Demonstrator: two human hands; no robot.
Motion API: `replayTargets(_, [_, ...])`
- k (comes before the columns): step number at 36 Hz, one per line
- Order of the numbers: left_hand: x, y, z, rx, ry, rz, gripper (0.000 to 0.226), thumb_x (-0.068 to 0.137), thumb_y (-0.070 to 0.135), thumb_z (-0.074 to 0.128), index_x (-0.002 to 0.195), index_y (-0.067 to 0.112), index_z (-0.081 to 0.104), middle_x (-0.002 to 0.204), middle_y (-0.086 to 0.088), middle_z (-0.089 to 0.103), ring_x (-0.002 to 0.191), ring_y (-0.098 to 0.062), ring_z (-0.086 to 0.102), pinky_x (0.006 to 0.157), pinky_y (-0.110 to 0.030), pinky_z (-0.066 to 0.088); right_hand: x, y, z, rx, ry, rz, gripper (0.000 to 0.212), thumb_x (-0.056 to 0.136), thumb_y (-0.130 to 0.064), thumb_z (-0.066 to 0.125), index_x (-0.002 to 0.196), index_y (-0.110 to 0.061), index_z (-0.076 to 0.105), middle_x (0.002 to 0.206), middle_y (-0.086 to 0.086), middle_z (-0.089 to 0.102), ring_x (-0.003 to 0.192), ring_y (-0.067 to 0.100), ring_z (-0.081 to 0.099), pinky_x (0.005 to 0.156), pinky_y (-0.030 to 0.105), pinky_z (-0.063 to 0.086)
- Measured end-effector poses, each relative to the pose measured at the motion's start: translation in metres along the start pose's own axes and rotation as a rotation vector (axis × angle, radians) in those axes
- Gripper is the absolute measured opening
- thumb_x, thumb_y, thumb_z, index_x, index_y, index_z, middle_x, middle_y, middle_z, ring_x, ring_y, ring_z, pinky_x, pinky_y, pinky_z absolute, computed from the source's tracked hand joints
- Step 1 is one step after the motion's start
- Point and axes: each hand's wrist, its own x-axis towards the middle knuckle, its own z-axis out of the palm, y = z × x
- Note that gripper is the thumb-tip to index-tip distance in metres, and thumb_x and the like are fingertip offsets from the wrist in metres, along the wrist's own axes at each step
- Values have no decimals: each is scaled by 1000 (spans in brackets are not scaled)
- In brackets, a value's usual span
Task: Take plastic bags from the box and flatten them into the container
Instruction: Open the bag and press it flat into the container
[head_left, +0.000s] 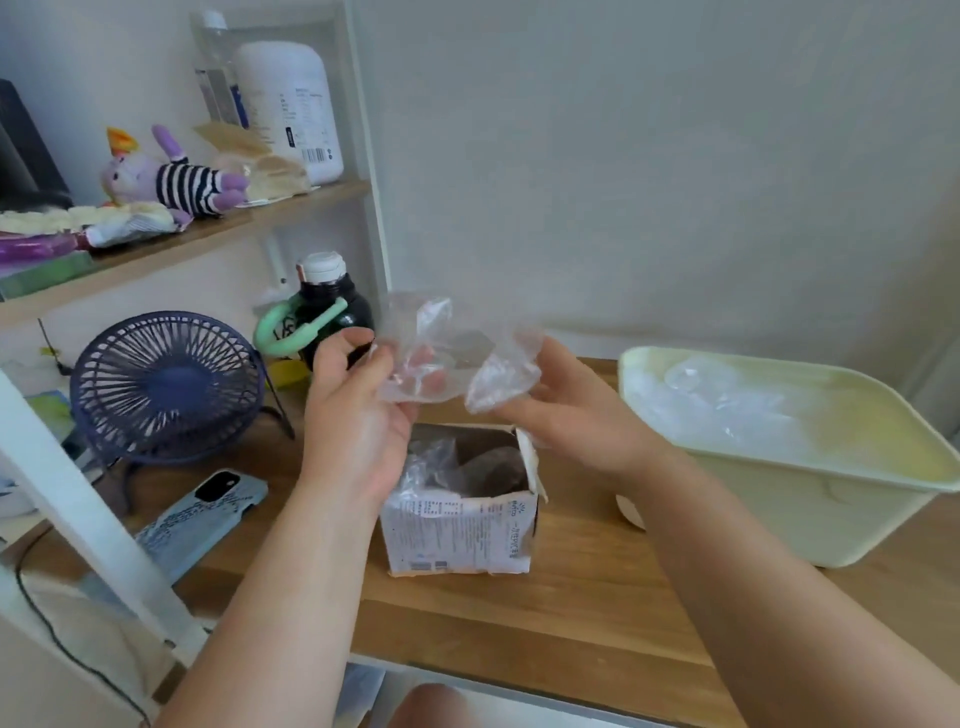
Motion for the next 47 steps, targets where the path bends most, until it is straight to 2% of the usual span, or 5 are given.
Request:
replayTargets(6, [-5,-5,22,259,-131,-46,27,93,-12,43,93,6,64,108,-9,70,101,-22,69,78,-30,59,-6,-17,-39,266,244,19,20,93,-17,56,73,-13,58,63,0,50,45,9,42,38,17,31])
replayTargets(17, [-9,-25,66,730,-414,-13,33,81,2,72,70,33,77,73,16,69,75,0,63,74,-22,54,-22,-17,-90,67,349,76,13,90,-21,58,103,-21,59,83,-7,61,65,8,57,65,24,46])
replayTargets(25, [-13,-58,104,797,-360,202,57,91,5,62,137,36,49,124,31,44,107,20,41,77,10,31,-51,-21,-105,-153,486,175,67,71,-80,44,77,-13,50,66,6,57,65,19,56,70,37,50])
replayTargets(33, [-27,-83,130,860,-482,283,49,87,24,56,128,49,49,111,11,59,90,12,55,77,2,38,-54,-13,-119,91,389,267,85,72,-63,66,134,-16,32,116,4,54,92,16,61,70,32,56])
replayTargets(47, [-8,-114,138,451,-138,-15,71,87,9,64,146,35,36,110,-5,61,74,-9,59,62,-24,50,-58,12,-156,400,611,115,41,88,14,47,117,-15,41,96,10,59,70,20,58,82,37,57])
